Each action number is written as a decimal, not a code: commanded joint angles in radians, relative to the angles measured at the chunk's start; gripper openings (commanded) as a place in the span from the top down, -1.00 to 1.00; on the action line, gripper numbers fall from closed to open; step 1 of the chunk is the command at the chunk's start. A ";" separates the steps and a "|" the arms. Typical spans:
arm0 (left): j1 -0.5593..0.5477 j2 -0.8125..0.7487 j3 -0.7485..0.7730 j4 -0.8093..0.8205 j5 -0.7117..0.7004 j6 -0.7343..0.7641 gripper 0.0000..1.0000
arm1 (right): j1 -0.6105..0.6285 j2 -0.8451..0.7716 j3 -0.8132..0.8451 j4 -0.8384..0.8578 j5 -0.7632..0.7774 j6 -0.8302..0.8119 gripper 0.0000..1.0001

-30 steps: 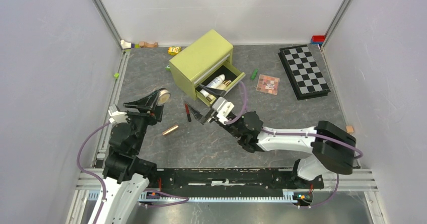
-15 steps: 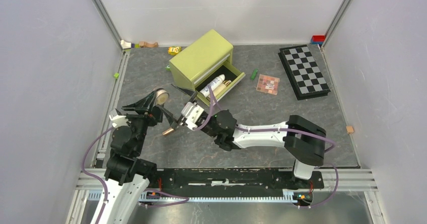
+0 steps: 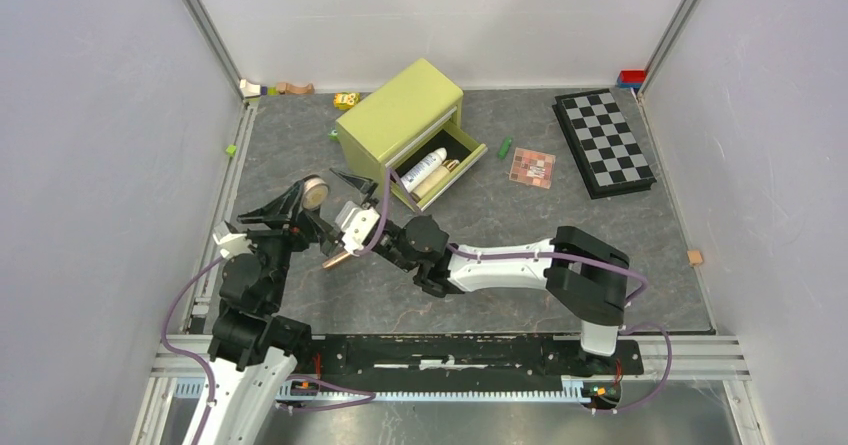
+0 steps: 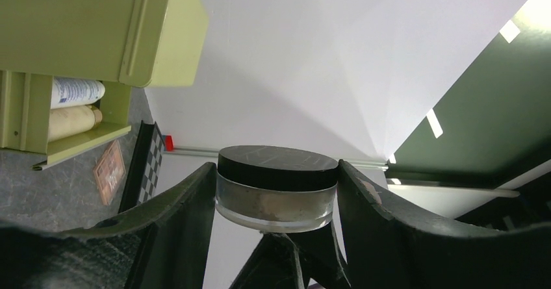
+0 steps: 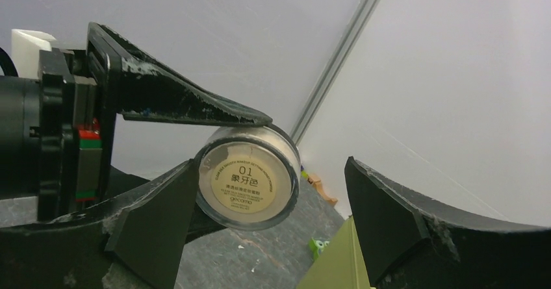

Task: Organize the makeup
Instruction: Pick up the makeup from the center of the board.

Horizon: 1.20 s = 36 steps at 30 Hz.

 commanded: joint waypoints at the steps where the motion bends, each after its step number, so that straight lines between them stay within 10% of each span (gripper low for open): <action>1: -0.001 -0.015 -0.012 0.057 -0.027 -0.040 0.95 | 0.003 0.030 0.084 -0.043 -0.059 0.010 -0.80; 36: -0.001 -0.030 -0.045 0.055 -0.029 -0.064 0.95 | 0.005 0.077 0.131 -0.139 0.344 0.100 -0.50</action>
